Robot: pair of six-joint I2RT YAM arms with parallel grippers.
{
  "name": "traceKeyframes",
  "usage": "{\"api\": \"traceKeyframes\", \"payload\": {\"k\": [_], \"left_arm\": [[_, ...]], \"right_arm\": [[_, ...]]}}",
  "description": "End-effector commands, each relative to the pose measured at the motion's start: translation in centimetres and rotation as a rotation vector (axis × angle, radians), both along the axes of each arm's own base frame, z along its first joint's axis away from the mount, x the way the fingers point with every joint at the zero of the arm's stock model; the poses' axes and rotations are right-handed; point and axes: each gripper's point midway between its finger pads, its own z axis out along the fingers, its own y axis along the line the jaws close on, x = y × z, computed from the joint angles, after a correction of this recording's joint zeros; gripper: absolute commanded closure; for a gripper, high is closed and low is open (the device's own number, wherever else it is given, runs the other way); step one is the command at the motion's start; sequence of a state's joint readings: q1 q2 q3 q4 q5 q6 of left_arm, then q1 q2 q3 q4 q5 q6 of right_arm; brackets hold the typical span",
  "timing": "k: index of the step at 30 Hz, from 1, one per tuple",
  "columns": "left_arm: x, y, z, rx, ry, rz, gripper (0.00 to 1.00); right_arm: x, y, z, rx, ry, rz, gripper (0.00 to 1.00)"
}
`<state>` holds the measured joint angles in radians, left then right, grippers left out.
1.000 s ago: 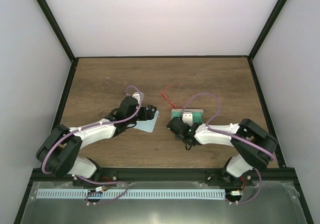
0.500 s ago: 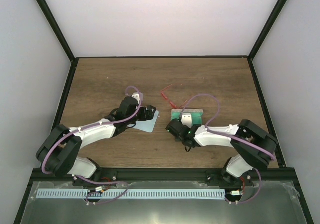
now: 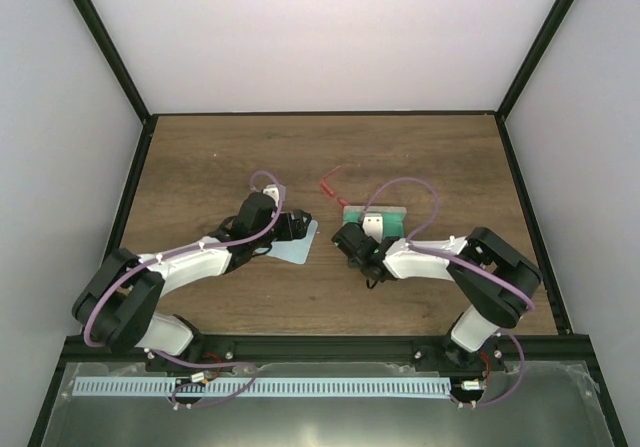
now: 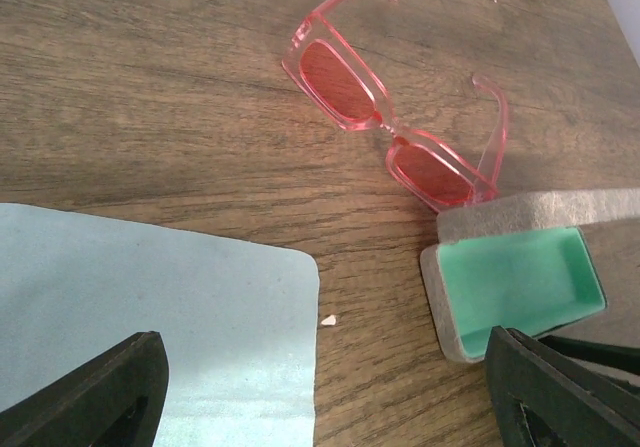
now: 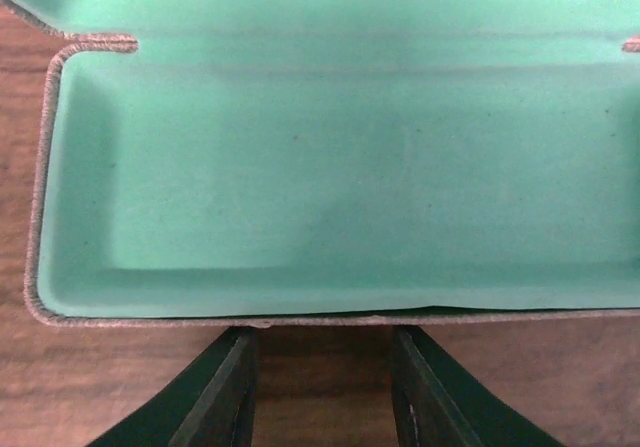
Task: Organize the sunglasses
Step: Adjust the sunglasses case at the center of the board.
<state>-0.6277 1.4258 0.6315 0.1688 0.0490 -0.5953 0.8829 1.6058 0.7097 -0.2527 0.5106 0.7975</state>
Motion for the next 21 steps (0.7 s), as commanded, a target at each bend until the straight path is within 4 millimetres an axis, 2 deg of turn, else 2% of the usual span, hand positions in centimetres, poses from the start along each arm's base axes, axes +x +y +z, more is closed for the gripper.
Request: {"api": "traceKeyframes", "payload": {"k": [1, 6, 9, 14, 18, 21], "left_arm": [[0.1, 0.5, 0.0, 0.012, -0.003, 0.014, 0.11], [0.1, 0.6, -0.1, 0.016, -0.002, 0.015, 0.11], [0.2, 0.7, -0.1, 0.018, -0.003, 0.018, 0.11], [0.3, 1.0, 0.1, 0.026, -0.011, 0.031, 0.11], [0.5, 1.5, 0.3, 0.037, -0.017, 0.053, 0.11], [0.8, 2.4, 0.4, 0.047, -0.021, 0.085, 0.11]], "right_arm": [[1.8, -0.9, 0.1, -0.038, -0.022, -0.028, 0.62], [2.9, -0.6, 0.4, -0.047, -0.040, -0.024, 0.62], [3.0, -0.6, 0.3, -0.055, -0.039, -0.028, 0.62], [1.0, 0.0, 1.4, -0.062, -0.083, -0.011, 0.62], [-1.1, 2.1, 2.9, -0.061, -0.110, 0.033, 0.61], [-1.8, 4.4, 3.8, -0.032, -0.122, 0.081, 0.61]]}}
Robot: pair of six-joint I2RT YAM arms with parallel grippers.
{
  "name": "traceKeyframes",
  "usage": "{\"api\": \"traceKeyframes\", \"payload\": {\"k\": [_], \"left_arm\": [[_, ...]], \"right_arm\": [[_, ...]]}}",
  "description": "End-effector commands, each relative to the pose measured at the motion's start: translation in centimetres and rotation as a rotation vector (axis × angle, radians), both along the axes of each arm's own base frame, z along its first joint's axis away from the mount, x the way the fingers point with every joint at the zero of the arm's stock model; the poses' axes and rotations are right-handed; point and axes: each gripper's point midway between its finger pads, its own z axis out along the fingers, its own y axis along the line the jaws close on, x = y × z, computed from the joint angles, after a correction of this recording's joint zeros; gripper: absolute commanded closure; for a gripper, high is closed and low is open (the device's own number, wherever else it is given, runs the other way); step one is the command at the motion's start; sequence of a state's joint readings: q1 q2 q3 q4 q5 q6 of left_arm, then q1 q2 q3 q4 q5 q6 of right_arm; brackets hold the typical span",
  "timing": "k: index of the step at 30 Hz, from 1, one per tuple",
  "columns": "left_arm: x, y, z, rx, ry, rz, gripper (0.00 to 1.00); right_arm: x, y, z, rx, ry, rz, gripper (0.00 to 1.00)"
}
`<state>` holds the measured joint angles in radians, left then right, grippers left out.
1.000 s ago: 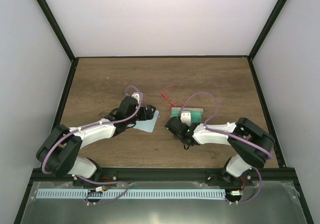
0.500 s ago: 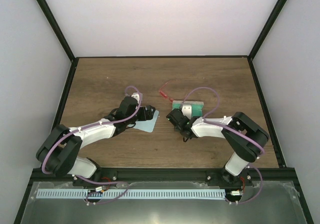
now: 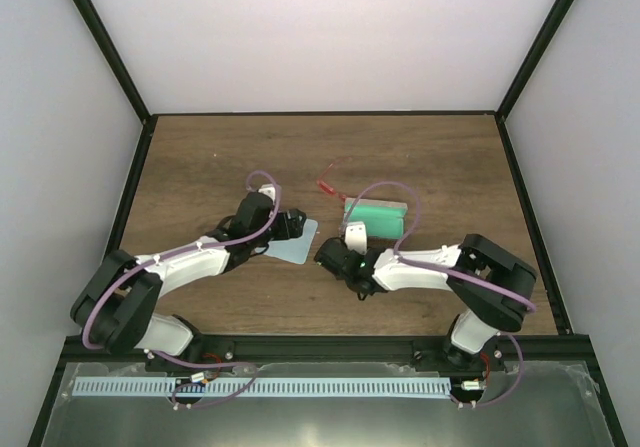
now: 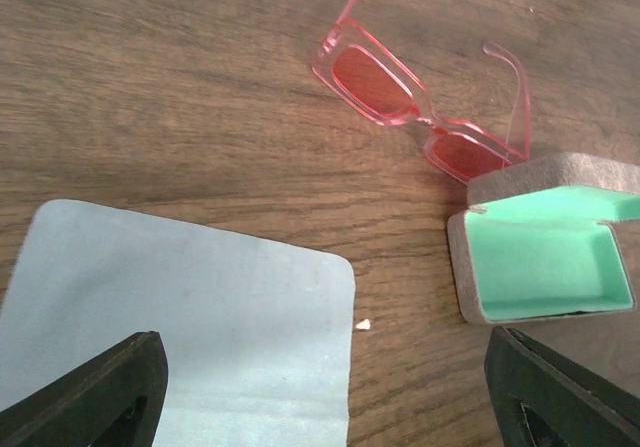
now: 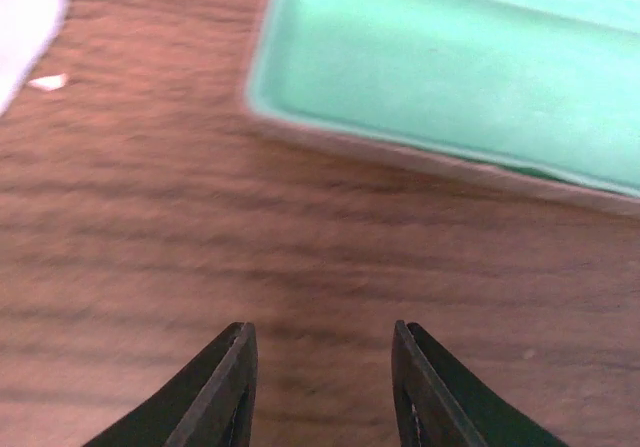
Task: Organize the sunglasses
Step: Adjust the sunglasses case at the center of the board, then adjust the glasses cleaning cloth at the center of the board.
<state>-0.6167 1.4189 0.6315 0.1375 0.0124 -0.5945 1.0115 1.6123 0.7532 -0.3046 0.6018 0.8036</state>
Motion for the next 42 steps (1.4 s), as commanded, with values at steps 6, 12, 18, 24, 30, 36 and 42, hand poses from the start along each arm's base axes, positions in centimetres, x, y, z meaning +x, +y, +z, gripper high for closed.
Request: {"api": "traceKeyframes", "payload": {"k": [6, 12, 18, 24, 30, 36, 42], "left_arm": [[1.2, 4.4, 0.9, 0.011, -0.020, 0.148, 0.11], [1.5, 7.1, 0.1, -0.026, 0.016, 0.235, 0.11], [1.5, 7.8, 0.0, -0.058, 0.028, 0.253, 0.11], [1.5, 7.7, 0.4, -0.072, 0.016, 0.248, 0.11], [1.4, 7.6, 0.8, -0.082, 0.011, 0.242, 0.11], [1.3, 7.8, 1.4, -0.087, -0.007, 0.246, 0.11], [1.3, 7.6, 1.2, -0.090, 0.000, 0.238, 0.11]], "right_arm": [[0.4, 7.7, 2.8, 0.161, -0.050, 0.160, 0.62], [1.6, 12.8, 2.7, 0.212, -0.027, 0.254, 0.76], [2.6, 15.7, 1.4, 0.224, 0.003, 0.294, 0.88], [2.8, 16.5, -1.1, 0.244, 0.057, 0.311, 0.96], [1.6, 14.5, -2.6, 0.233, 0.091, 0.283, 0.97], [0.2, 11.5, -3.2, 0.224, 0.098, 0.236, 0.97], [-1.3, 8.5, -4.0, 0.216, 0.111, 0.208, 0.96]]}}
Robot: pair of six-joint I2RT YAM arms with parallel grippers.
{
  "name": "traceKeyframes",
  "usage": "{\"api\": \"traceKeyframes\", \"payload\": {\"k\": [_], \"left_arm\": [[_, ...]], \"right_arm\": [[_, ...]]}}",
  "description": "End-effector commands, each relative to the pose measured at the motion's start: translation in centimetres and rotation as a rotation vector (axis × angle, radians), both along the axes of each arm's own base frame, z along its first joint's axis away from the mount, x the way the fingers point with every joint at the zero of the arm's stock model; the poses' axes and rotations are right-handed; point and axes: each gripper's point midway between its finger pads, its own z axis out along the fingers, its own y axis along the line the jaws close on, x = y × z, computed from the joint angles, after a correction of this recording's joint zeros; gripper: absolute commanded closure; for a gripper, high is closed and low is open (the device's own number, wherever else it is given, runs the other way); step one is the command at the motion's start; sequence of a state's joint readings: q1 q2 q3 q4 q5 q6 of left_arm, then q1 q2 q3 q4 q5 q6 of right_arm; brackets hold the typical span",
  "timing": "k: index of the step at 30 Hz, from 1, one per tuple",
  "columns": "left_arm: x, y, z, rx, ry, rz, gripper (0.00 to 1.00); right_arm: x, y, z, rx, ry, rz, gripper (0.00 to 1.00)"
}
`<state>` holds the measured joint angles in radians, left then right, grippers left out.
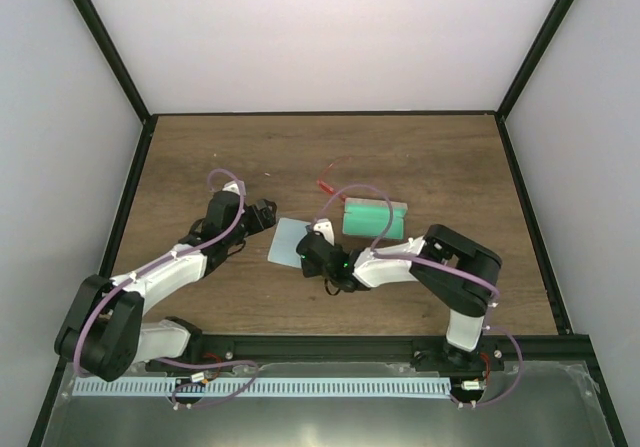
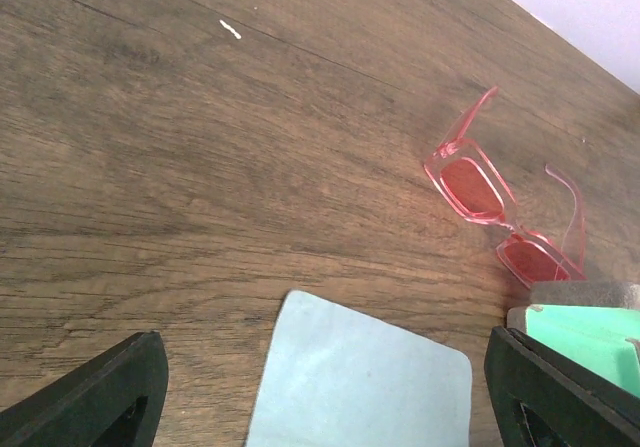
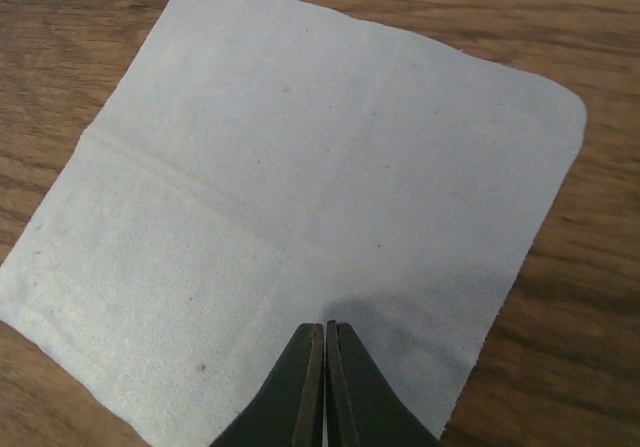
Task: Organize the sunglasses
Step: Adjust the glasses cleaning cloth at the center of the board.
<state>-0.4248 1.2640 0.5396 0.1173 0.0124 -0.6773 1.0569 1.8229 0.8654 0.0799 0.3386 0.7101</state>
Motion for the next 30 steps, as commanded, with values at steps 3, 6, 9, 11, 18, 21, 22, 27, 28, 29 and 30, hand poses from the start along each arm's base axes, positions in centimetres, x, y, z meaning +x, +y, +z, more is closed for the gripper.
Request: {"api": "traceKeyframes", "payload": {"k": [3, 6, 9, 11, 18, 21, 22, 27, 28, 29, 30], "left_arm": [[-0.1, -0.2, -0.3, -0.015, 0.010, -0.013, 0.11], [-0.1, -0.3, -0.3, -0.018, 0.011, -0.020, 0.11], [-0.2, -0.4, -0.4, -0.020, 0.014, -0.024, 0.11], [-0.2, -0.4, -0.4, -0.019, 0.016, -0.023, 0.11], [-0.2, -0.5, -0.6, -0.019, 0.019, -0.032, 0.11], [-0.1, -0.5, -0.7, -0.018, 0.022, -0.031, 0.11], [-0.2, -0.5, -0.8, -0.017, 0.024, -0.032, 0.11], [-0.1, -0.4, -0.7, -0.011, 0.019, -0.024, 0.11], [-0.1, -0.3, -0.6, -0.008, 0.016, -0.020, 0.11], [0.0, -0.1, -0.6, 0.001, 0.011, -0.016, 0.11], [0.2, 0.1, -0.7, 0.014, 0.009, -0.002, 0.11]], "right_arm": [[-2.8, -5.0, -2.8, -0.091, 0.073, -0.045, 0.96], [-3.8, -6.1, -2.6, -0.093, 0.071, -0.049, 0.95], [-4.9, -6.9, -2.4, -0.091, 0.071, -0.053, 0.94], [-5.5, -7.6, -2.2, -0.095, 0.070, -0.064, 0.93], [-6.6, -7.6, 0.7, -0.061, 0.024, -0.055, 0.90], [-6.8, -5.1, 2.5, -0.032, -0.003, -0.003, 0.87], [-6.7, -4.3, 2.8, -0.031, -0.008, 0.010, 0.87], [-5.9, -0.3, 2.7, -0.037, -0.011, 0.061, 0.87], [-5.8, 0.3, 2.5, -0.034, -0.010, 0.070, 0.87], [-5.7, 0.9, 2.3, -0.035, -0.011, 0.077, 0.87], [-5.5, 1.4, 2.2, -0.037, -0.011, 0.080, 0.87]]}}
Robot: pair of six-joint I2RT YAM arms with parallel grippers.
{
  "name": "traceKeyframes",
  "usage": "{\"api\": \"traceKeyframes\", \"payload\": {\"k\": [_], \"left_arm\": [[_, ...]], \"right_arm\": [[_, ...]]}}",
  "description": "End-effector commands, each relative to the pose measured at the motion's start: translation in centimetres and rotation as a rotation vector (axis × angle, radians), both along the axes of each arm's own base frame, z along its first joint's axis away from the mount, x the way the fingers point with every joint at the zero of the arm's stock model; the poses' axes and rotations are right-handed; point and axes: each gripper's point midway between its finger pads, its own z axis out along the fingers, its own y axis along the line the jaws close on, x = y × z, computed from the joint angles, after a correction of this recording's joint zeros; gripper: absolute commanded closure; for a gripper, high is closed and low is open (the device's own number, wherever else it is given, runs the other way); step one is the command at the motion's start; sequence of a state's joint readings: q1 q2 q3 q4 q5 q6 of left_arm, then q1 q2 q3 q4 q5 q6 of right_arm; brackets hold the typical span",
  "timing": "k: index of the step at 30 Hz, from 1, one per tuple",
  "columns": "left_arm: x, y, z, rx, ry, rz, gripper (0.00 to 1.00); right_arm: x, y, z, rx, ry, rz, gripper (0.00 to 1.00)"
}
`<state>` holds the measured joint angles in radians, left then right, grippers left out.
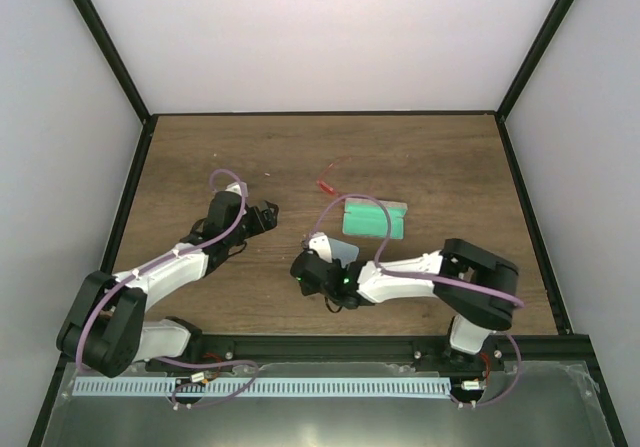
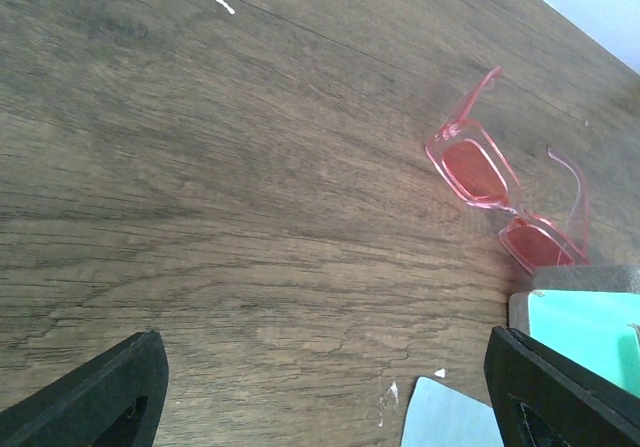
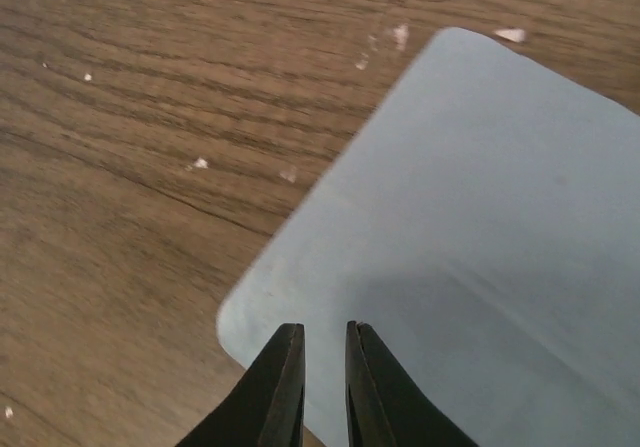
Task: Organize the sunglasses
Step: Adjust the glasses cleaning cloth at the center of the board.
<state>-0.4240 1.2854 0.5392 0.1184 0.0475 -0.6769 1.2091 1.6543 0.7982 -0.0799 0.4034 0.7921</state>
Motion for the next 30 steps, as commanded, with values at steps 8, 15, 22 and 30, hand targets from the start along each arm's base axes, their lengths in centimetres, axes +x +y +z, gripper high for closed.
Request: {"api": "traceKeyframes", "payload": {"k": [8, 15, 22, 30], "left_arm": [[0.6, 0.4, -0.9, 0.028, 0.011, 0.018, 0.11], [0.6, 0.6, -0.3, 0.029, -0.004, 0.026, 0.11], [0.6, 0.5, -0.2, 0.027, -0.005, 0.025, 0.11], [0.6, 0.5, -0.2, 0.028, -0.007, 0.020, 0.11]], "right_arm": [[0.5, 3.1, -3.0, -0.060, 0.019, 0.032, 0.86], [-2.3, 3.7, -4.7, -0.122, 0.028, 0.072, 0.86], [-5.4, 3.2, -5.2, -0.148, 0.029, 0.090, 0.85], [-5.5, 2.1, -4.0, -0.131, -0.003, 0.076, 0.85]]}}
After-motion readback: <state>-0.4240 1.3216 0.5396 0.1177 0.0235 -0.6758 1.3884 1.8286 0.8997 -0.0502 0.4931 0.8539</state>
